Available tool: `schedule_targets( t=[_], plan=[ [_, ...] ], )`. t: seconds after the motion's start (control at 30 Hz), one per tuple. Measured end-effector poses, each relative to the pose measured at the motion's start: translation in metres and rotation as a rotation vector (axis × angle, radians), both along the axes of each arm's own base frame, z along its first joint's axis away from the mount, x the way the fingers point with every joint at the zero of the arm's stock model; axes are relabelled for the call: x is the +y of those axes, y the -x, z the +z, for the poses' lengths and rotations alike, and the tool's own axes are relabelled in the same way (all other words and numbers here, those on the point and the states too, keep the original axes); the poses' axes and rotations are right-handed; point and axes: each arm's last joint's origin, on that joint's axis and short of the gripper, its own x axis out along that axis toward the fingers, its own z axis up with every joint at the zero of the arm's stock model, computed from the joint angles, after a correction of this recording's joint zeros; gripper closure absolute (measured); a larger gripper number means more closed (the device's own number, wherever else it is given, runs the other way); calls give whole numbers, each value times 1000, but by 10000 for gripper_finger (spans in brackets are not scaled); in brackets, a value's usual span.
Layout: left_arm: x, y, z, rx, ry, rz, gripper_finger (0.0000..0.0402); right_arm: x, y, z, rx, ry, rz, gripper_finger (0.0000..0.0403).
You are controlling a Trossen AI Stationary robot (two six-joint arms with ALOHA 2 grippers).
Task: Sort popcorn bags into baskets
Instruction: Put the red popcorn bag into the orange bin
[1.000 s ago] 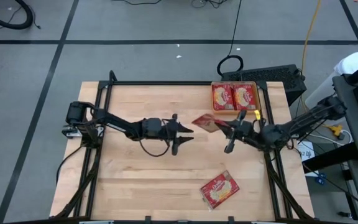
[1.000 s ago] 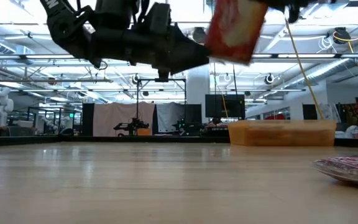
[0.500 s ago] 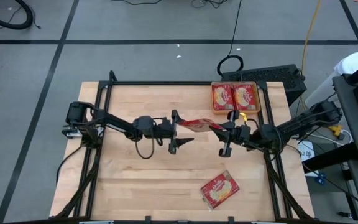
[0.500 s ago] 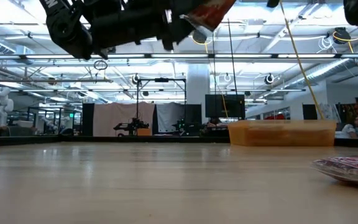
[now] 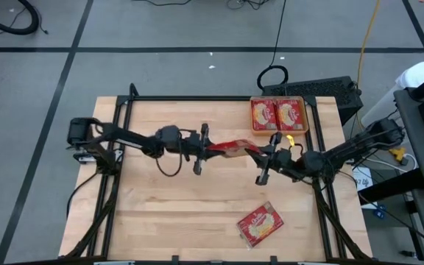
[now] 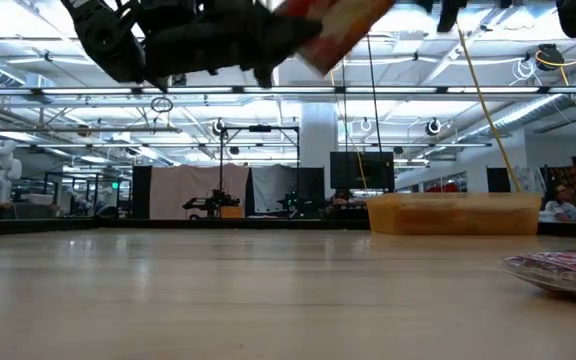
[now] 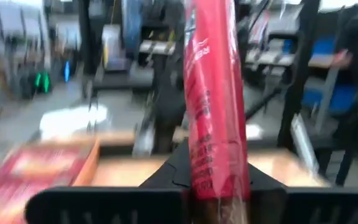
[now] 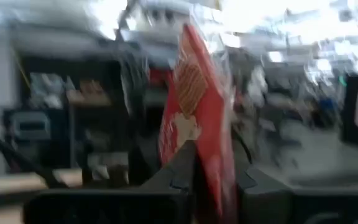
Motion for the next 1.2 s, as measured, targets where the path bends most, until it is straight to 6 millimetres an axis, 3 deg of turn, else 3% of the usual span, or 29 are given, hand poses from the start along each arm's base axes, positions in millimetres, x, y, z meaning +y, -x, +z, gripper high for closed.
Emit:
schedule_targets(
  t=[0.23,0.47,0.73,0.93,1.2],
  plan=[
    [18,32,-8,460,-70,51,382,-4,10,-37,337,-246,-52,283],
    [22,57,-30,799,-58,57,377,-25,13,-49,391,-466,-93,229],
    [22,54,-34,816,-29,72,380,-51,-9,-50,366,-467,89,225],
    [22,54,-37,836,-18,74,375,-61,-37,-63,517,-463,33,225],
    [21,55,-47,912,35,94,377,-63,-68,-54,594,-338,53,225]
  ],
)
